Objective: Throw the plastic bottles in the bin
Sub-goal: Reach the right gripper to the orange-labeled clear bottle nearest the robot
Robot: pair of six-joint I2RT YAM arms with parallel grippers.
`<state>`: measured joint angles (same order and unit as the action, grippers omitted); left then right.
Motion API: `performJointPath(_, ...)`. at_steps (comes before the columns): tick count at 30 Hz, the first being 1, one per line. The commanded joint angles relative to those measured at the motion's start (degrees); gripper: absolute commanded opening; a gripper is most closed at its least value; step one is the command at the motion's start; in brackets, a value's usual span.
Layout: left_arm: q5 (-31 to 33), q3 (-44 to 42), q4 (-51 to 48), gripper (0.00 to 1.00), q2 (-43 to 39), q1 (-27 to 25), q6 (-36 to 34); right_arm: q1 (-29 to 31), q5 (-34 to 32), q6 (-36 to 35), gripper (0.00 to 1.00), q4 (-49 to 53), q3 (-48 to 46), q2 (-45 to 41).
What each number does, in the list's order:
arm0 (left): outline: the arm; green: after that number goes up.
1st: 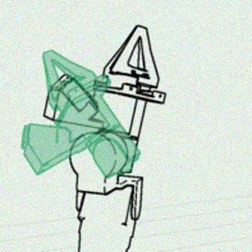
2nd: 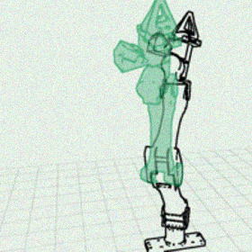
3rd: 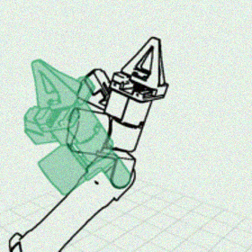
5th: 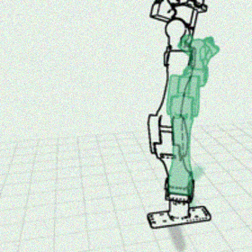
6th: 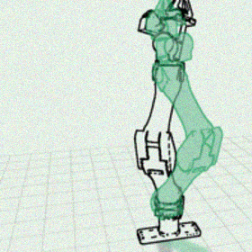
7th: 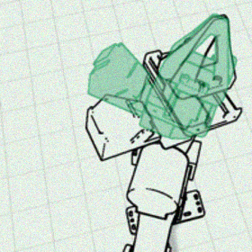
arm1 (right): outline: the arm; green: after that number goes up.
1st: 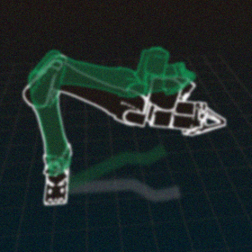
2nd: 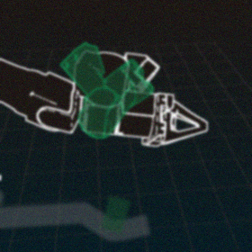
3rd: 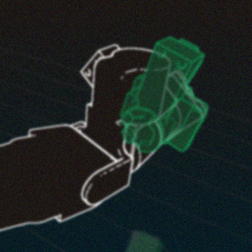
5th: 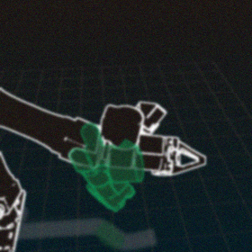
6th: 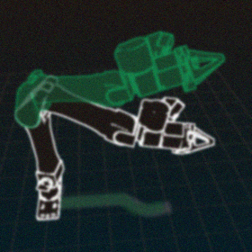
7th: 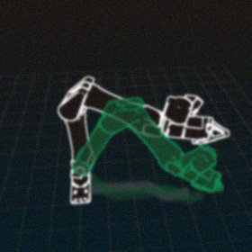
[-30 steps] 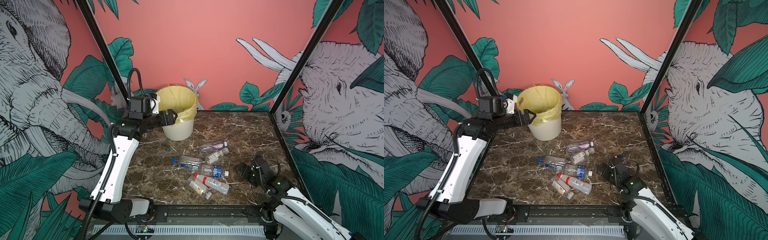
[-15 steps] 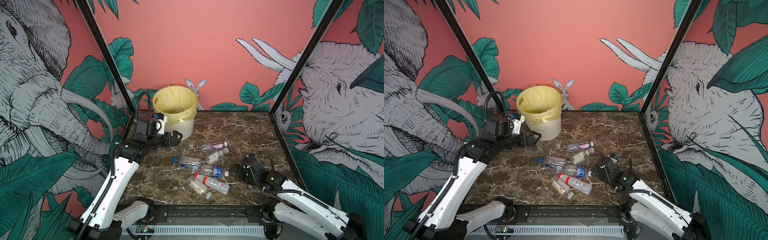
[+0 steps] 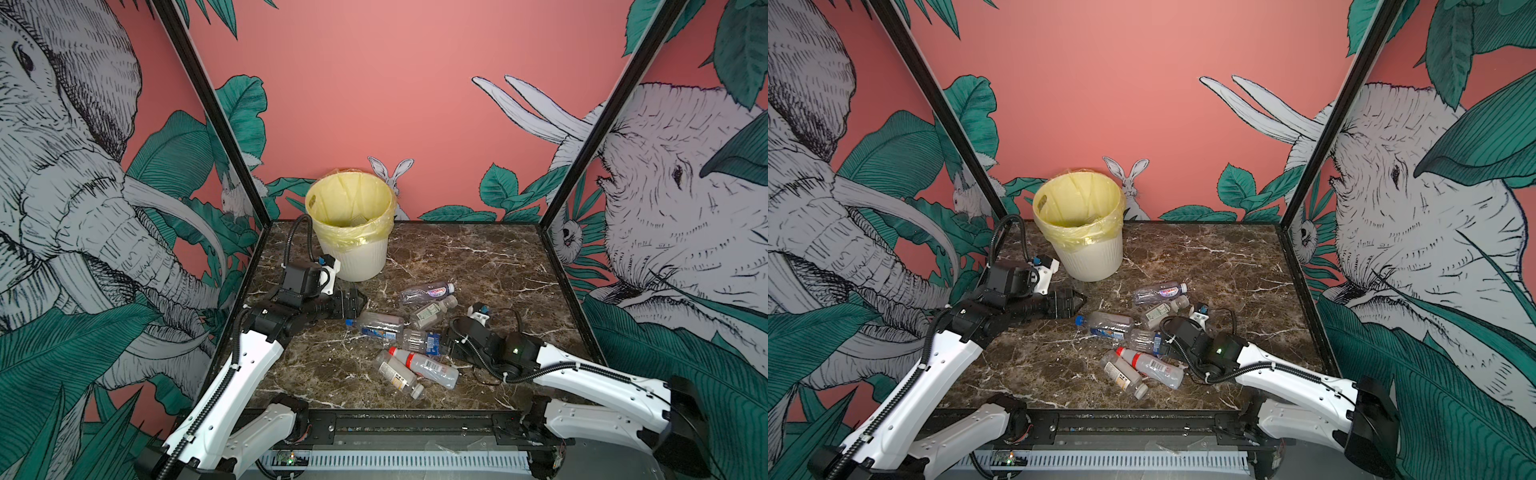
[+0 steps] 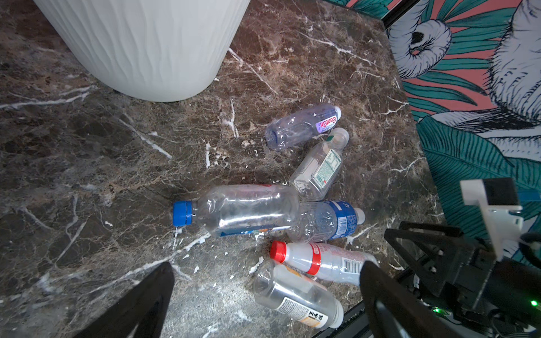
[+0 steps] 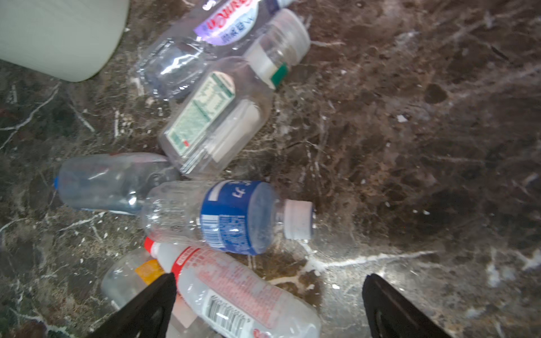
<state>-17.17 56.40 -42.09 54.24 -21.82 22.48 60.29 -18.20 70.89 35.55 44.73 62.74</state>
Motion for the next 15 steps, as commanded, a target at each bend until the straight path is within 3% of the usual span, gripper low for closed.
performJointPath(1, -0.42, -3.07, 1.13, 0.99, -2.23, -0.17, 0.11, 2.70, -3.90, -2.99, 0.99, -2.12, 3.41, 2.94)
performJointPath(9, 0.18, -7.65, 2.08, 0.99, -3.44, -0.18, -0.40, 8.19, -3.05, -11.29, 0.99, -7.60, 7.91, 10.39)
performJointPath(15, 2.32, -8.91, 1.03, 0.99, -4.87, -0.15, -0.34, 9.38, 2.44, -17.11, 0.99, -15.23, 7.14, 13.14)
